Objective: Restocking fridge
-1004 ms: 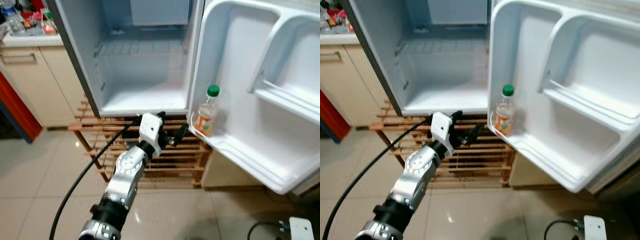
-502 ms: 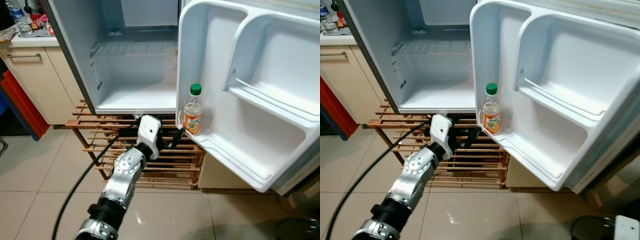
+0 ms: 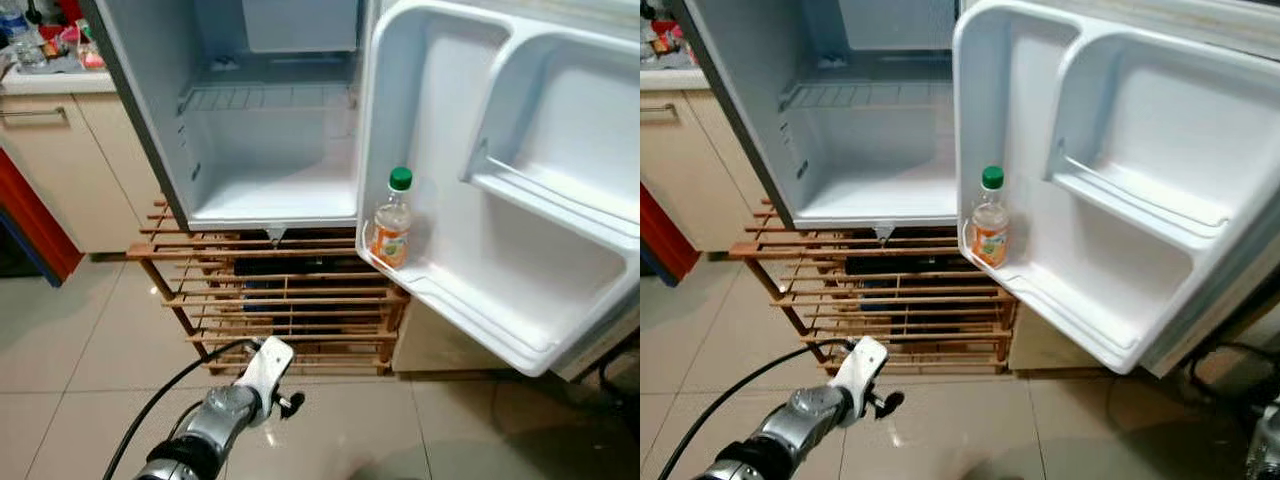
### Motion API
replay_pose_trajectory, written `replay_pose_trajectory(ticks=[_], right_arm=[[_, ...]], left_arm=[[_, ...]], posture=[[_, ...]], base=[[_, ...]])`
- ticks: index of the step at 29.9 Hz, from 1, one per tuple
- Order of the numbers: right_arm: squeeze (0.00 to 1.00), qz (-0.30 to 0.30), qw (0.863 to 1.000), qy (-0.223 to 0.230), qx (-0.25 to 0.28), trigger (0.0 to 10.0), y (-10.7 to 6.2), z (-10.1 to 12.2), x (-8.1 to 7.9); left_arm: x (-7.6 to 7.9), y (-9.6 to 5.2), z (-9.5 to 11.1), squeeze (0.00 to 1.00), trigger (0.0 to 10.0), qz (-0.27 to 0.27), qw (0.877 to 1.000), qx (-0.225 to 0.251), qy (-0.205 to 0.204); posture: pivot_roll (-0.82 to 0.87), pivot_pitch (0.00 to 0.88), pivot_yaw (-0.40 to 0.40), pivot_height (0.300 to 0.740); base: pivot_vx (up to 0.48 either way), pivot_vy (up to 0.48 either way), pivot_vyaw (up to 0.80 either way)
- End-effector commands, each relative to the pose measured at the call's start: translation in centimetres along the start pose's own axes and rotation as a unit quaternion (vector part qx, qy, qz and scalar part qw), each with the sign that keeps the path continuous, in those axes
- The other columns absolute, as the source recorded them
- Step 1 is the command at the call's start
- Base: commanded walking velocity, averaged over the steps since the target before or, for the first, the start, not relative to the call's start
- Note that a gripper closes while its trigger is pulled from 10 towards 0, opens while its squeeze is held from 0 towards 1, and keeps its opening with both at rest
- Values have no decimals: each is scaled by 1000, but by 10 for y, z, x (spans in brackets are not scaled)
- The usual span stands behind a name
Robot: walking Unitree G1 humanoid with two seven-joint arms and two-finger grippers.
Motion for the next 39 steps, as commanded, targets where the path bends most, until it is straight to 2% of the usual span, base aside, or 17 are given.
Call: replay_pose_trajectory(ticks=[1, 3, 5, 6, 7, 10, 12, 16, 19, 21, 25, 29, 32, 35, 37, 38, 39], right_arm=[[0, 19, 999, 23, 22, 10000, 0, 11, -10], [0, 85, 993, 74, 34, 10000, -2, 24, -39], [0, 119, 988, 90, 36, 10000, -5, 27, -52], [0, 213, 970, 107, 39, 10000, -16, 32, -85], [0, 264, 958, 111, 34, 10000, -23, 33, -101], [0, 450, 888, 90, 13, 10000, -61, 27, -151], [0, 555, 829, 68, 2, 10000, -94, 23, -171], [0, 696, 716, 47, -3, 10000, -162, 26, -189], [0, 740, 672, 22, -5, 10000, -189, 21, -192], [0, 742, 670, 16, -9, 10000, -189, 18, -195], [0, 715, 699, 13, -19, 10000, -175, 15, -194], [0, 709, 704, 13, -28, 10000, -179, 19, -190], [0, 696, 717, 19, -17, 10000, -179, 23, -199], [0, 698, 716, 31, -5, 10000, -185, 30, -211], [0, 710, 703, 38, 3, 10000, -197, 38, -223], [0, 710, 703, 38, 3, 10000, -197, 38, -223], [0, 729, 683, 44, 11, 10000, -210, 46, -229]], left_arm=[[-4, 0, 10, 0, 10000, 7, 1000, 8, 20], [-5, 1, 11, 0, 10000, 9, 999, 5, 34], [-5, 1, 10, 0, 10000, 11, 999, 3, 36], [-4, 2, 9, 0, 10000, 13, 999, -1, 37], [-4, 2, 7, 0, 10000, 13, 999, -4, 38], [-3, 2, 2, 0, 10000, 13, 999, -15, 44], [-2, 2, -5, 0, 10000, 12, 998, -27, 50], [4, 2, -20, 0, 10000, 5, 995, -56, 82], [12, 0, -38, 0, 10000, -9, 991, -85, 106], [18, -2, -56, 0, 10000, -17, 989, -113, 94], [29, -6, -80, 0, 10000, -22, 986, -148, 67], [35, -6, -85, 0, 10000, -9, 988, -152, 19], [33, -1, -69, 0, 10000, 20, 992, -121, -19], [27, 5, -42, 0, 10000, 39, 996, -71, -39], [22, 9, -16, 0, 10000, 49, 998, -33, -37], [22, 9, -16, 0, 10000, 49, 998, -33, -37], [22, 10, -7, 0, 10000, 48, 998, -29, -25]], posture=[[-258, 0, 48, 740], [-259, 0, 47, 740], [-259, 0, 47, 740], [-261, 0, 47, 740], [-263, 0, 48, 740], [-267, 0, 48, 740], [-270, 0, 46, 740], [-275, 0, 44, 740], [-277, 0, 42, 740], [-279, 0, 40, 740], [-278, 0, 38, 740], [-269, 0, 30, 740], [-253, 0, 17, 740], [-228, 0, 1, 740], [-212, 0, -1, 740], [-212, 0, -1, 740], [-201, 0, 3, 740]], base=[[0, 0, 0], [0, 0, 0], [0, 0, 0], [0, 0, 0], [0, 0, 0], [0, 0, 0], [0, 0, 0], [0, 0, 0], [0, 0, 0], [0, 0, 0], [0, 0, 0], [0, 0, 0], [0, 0, 0], [0, 0, 0], [0, 0, 0], [0, 0, 0], [0, 0, 0]])
Point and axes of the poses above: a point about 5 cm out from each wrist's last joint towards the gripper, its own y axis pointing out of the wrist towards the gripper, its own z axis along the axis of the wrist's last joint, x = y × z, the point moved 3 cm from there along y, pointing out of the wrist towards the gripper
